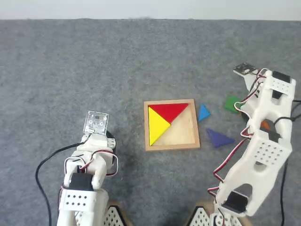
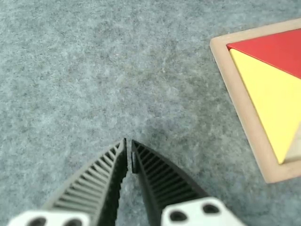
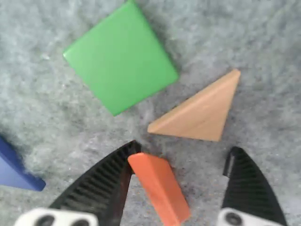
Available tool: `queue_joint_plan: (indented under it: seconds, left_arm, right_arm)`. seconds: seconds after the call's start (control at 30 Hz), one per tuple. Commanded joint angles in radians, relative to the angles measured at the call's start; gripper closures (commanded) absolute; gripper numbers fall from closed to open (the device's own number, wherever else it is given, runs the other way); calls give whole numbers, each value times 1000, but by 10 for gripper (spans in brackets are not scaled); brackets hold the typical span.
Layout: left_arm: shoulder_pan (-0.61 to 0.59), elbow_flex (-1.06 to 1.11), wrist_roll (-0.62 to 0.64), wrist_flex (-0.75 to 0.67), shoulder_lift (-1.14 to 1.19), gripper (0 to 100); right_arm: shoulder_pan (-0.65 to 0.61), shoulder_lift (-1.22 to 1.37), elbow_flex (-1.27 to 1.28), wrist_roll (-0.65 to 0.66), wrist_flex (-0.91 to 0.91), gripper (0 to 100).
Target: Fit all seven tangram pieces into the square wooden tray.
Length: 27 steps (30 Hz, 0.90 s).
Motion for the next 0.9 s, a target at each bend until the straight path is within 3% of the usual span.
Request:
queue_joint_plan:
  seconds: [0.0, 0.5, 0.67, 0.87]
  left_arm:
    - [-3, -19, 5, 0, -12, 986]
    - [-3, -19, 5, 0, -12, 986]
    - [-3, -19, 5, 0, -12, 986]
    - [-3, -19, 5, 0, -12, 986]
  right_arm:
    - [-12, -1, -14, 3, 13, 745]
    - [107, -286, -8, -26, 27, 742]
    - [101, -295, 66, 212, 91, 742]
    - [99, -259, 138, 247, 22, 742]
